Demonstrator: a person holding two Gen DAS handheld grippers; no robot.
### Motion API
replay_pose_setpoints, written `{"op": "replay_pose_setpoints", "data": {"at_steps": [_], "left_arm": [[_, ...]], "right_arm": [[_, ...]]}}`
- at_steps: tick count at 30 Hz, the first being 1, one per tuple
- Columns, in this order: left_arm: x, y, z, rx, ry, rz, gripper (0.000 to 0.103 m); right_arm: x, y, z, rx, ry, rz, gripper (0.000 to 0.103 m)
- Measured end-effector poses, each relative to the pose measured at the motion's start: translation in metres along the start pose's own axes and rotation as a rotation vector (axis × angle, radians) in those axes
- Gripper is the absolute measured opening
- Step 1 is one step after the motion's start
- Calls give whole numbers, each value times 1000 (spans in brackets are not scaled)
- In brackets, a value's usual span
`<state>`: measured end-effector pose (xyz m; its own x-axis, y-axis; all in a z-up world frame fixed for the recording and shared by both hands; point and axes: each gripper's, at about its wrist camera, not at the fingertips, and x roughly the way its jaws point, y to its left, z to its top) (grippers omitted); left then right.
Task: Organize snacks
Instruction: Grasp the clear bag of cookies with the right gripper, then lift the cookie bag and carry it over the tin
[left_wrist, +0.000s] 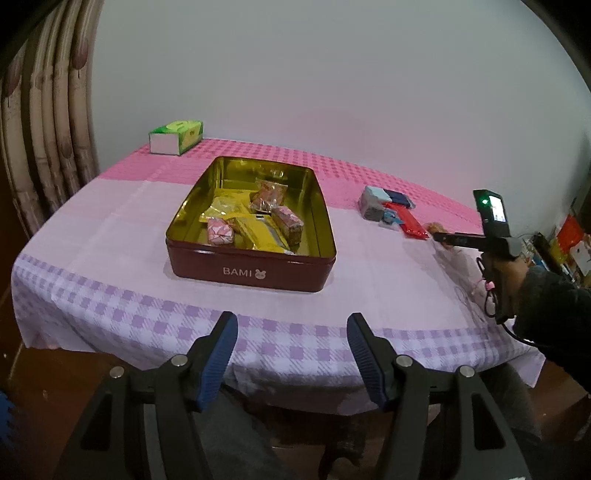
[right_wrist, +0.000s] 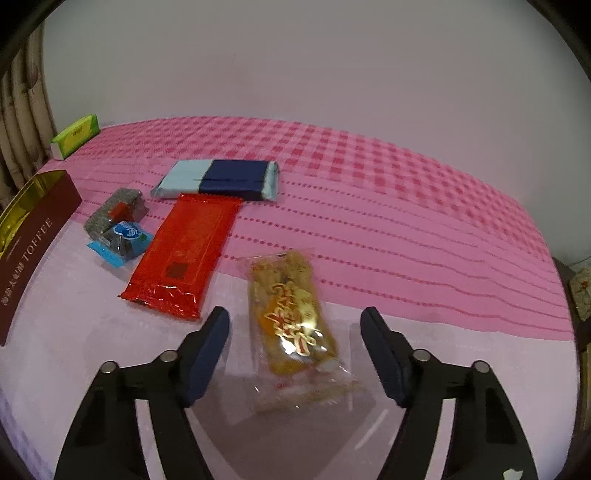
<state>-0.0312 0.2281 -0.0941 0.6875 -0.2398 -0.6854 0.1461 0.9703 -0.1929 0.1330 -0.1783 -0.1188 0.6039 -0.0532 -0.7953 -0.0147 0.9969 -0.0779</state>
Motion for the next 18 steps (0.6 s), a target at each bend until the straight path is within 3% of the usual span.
{"op": "replay_pose_setpoints", "data": {"at_steps": [2,5,8,18], "left_arm": [[0,0,-1,-3,5,-5,63],[-1,-1,-1,-1,3,-11,63],[-6,-3,0,4,-16,-17,63],[-23,-13,-1,13,-59,-39,63]], "right_arm": [[5,1,0,17,5,11,58],[6,-3,1,76,8,16,40],[4,-1,2,83,30,4,35],[-41,-2,11,88,1,-144,34]]}}
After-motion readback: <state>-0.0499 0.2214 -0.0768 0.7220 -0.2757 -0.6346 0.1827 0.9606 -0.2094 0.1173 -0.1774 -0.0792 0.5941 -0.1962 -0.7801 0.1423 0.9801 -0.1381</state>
